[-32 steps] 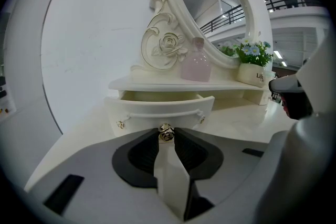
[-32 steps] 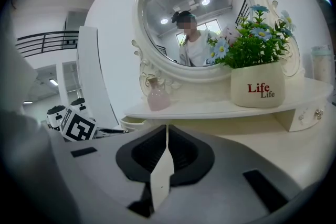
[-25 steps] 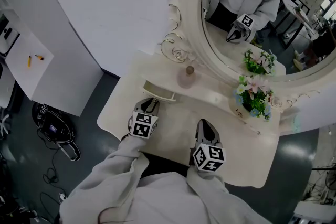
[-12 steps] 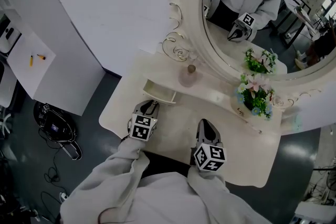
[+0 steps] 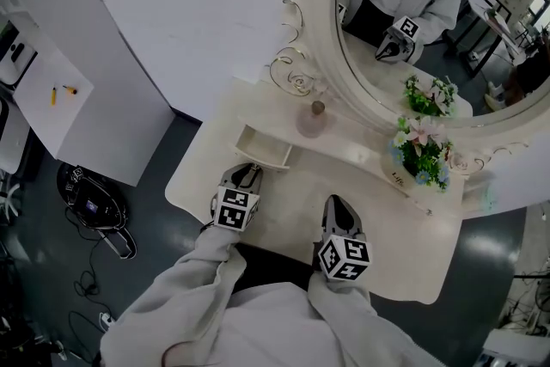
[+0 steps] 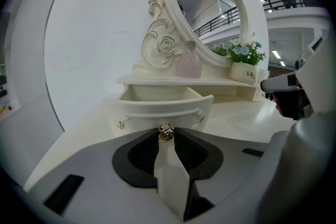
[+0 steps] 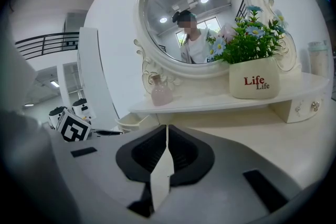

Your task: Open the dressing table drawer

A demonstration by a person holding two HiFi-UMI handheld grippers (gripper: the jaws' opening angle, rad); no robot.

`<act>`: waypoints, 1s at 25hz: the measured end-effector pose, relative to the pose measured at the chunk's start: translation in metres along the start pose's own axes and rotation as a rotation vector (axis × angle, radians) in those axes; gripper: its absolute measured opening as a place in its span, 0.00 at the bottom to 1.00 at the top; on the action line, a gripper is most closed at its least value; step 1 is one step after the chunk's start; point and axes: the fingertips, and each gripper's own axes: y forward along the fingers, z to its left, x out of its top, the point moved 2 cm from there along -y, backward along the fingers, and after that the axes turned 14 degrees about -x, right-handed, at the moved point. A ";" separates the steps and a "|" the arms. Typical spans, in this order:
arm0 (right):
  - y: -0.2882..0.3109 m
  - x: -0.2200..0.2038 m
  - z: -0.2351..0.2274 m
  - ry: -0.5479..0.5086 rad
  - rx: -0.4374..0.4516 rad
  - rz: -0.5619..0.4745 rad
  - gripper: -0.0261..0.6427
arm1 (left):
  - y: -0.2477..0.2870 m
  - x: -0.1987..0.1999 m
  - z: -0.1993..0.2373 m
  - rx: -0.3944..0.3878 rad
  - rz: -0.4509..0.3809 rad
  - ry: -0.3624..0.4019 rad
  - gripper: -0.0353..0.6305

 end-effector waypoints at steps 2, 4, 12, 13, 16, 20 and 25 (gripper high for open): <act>-0.003 -0.002 0.000 -0.001 0.000 0.004 0.09 | -0.001 0.000 0.000 -0.003 0.001 0.000 0.21; -0.005 -0.005 0.000 -0.001 -0.002 0.007 0.09 | -0.003 0.000 -0.001 -0.008 0.000 -0.001 0.21; -0.012 -0.014 0.000 0.007 -0.008 0.015 0.09 | -0.011 -0.006 -0.005 -0.023 0.004 -0.018 0.21; -0.012 -0.014 0.000 0.007 -0.008 0.015 0.09 | -0.011 -0.006 -0.005 -0.025 0.004 -0.020 0.21; -0.013 -0.016 0.002 0.008 -0.007 0.017 0.09 | -0.011 -0.006 -0.006 -0.022 0.010 -0.032 0.21; -0.015 -0.016 0.005 0.004 -0.001 0.020 0.09 | -0.012 -0.006 -0.007 -0.019 0.022 -0.043 0.21; -0.016 -0.016 0.005 0.006 -0.001 0.014 0.09 | -0.015 -0.004 -0.008 -0.018 0.020 -0.052 0.21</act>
